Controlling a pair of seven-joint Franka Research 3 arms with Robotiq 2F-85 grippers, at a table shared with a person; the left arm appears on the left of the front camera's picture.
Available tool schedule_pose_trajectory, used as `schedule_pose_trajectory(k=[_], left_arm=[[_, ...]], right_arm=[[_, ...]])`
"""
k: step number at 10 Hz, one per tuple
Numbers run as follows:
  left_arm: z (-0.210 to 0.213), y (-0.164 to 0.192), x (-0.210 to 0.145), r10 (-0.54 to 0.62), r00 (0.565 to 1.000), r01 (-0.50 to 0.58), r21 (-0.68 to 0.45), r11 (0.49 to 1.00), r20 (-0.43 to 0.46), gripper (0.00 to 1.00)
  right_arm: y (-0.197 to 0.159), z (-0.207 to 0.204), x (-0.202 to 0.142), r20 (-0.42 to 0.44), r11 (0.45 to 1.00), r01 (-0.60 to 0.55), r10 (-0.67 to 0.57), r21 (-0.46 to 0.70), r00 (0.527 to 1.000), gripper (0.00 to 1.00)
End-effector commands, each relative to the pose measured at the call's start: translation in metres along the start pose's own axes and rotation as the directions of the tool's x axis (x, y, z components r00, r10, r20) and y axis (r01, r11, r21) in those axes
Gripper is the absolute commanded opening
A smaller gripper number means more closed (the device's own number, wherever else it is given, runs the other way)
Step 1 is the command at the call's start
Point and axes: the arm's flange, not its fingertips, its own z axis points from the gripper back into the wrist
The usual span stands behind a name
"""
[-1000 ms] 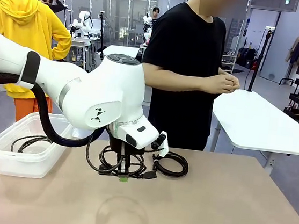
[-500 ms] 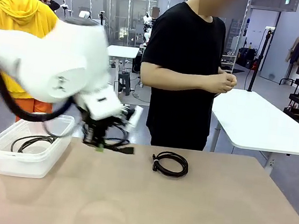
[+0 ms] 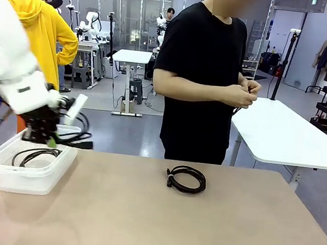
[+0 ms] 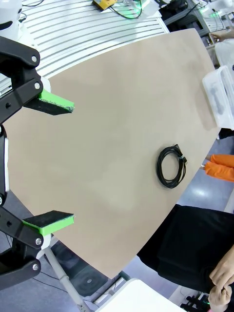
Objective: Organize and store the cables.
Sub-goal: Place the Power Cable into the Organizing box.
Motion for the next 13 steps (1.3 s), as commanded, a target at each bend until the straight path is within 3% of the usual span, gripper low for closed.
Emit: schedule_pose_trajectory(k=[1,3,7,8,10,13], left_arm=[[0.006,-0.002,-0.036,0.082,0.996,-0.084,0.059,0.995,0.035,0.18],[0.004,0.012,-0.073,0.171,0.983,-0.174,0.044,0.984,0.072,0.18],[-0.034,0.053,-0.115,0.279,0.960,-0.278,-0.056,0.959,0.014,0.18],[-0.049,0.067,-0.127,0.315,0.949,-0.314,-0.068,0.947,0.013,0.18],[-0.083,0.080,-0.142,0.350,0.933,-0.357,-0.104,0.928,-0.085,0.18],[-0.142,0.085,-0.157,0.394,0.914,-0.405,-0.201,0.892,-0.096,0.18]], right_arm=[[-0.002,0.000,0.000,0.012,1.000,-0.019,0.019,0.001,1.000,1.00],[-0.002,0.000,0.000,0.012,1.000,-0.019,0.019,0.001,1.000,1.00],[-0.002,0.000,0.000,0.012,1.000,-0.019,0.019,0.001,1.000,1.00],[-0.002,0.000,0.000,0.012,1.000,-0.019,0.019,0.001,1.000,1.00],[-0.002,0.000,0.000,0.012,1.000,-0.019,0.019,0.001,1.000,1.00],[-0.002,0.000,0.000,0.012,1.000,-0.019,0.019,0.001,1.000,1.00]])
